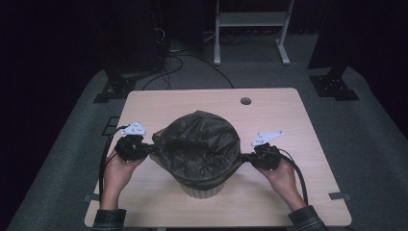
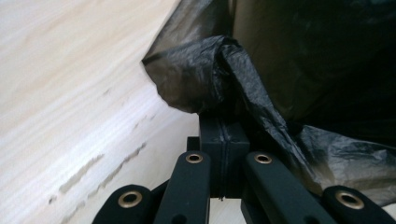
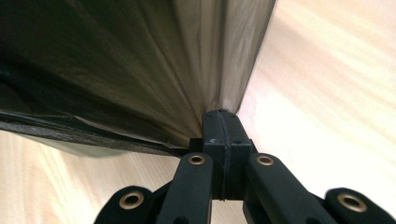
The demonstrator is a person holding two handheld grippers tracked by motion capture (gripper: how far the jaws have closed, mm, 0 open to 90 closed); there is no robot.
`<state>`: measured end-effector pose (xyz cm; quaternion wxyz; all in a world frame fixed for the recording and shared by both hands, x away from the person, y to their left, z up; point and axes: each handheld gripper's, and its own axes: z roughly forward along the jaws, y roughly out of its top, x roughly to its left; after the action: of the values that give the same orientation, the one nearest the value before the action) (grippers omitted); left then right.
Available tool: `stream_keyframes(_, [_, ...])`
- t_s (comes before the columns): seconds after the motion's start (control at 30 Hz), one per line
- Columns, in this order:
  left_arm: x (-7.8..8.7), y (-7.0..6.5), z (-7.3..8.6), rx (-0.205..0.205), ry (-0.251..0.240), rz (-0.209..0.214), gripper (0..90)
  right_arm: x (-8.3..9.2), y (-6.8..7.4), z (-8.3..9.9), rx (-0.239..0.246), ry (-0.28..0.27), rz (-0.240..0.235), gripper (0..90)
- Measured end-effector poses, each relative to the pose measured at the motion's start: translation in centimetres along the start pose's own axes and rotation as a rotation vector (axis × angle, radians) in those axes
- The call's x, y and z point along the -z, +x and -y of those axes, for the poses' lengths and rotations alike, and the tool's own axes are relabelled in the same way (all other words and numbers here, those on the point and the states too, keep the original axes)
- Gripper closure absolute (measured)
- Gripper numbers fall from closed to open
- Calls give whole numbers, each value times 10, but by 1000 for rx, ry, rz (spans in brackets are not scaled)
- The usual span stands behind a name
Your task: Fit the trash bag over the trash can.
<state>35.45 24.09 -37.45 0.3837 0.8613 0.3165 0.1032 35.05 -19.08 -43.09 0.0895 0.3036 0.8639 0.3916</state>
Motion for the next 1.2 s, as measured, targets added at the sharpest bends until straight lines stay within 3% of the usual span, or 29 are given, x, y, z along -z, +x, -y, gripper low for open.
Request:
stream_keyframes(0.1, [1, 0, 1, 0, -7, 5, 899, 2, -2, 1, -9, -14, -1, 865])
stream_keyframes(0.13, [2, 0, 1, 0, -9, 8, 899, 4, -3, 1, -13, -29, 3, 774])
stream_keyframes(0.23, [3, -1, 1, 0, -11, 13, 899, 24, -4, -3, -20, -112, -14, 640])
stream_keyframes(0.33, [4, -1, 2, 1, -19, 17, 898, 46, -1, -5, 19, -200, -67, 541])
stream_keyframes(0.43, [5, -2, 3, -3, -19, 24, 898, 64, 7, -6, 82, -281, -152, 477])
stream_keyframes(0.47, [5, -3, 3, -3, -19, 24, 899, 68, 12, -8, 110, -300, -187, 465])
stream_keyframes(0.6, [7, -5, 4, -5, -29, 30, 899, 72, 24, -16, 162, -327, -232, 410])
stream_keyframes(0.7, [8, -7, 5, -7, -33, 40, 898, 68, 30, -22, 185, -338, -260, 456])
stream_keyframes(0.8, [11, -8, 6, -12, -36, 40, 890, 66, 37, -27, 218, -333, -256, 631])
stream_keyframes(1.03, [37, -8, 9, -17, -105, 10, 595, 69, 36, -28, 236, -319, -242, 895])
stream_keyframes(1.2, [65, -9, 8, -34, -148, -4, 429, 71, 32, -27, 231, -305, -232, 898])
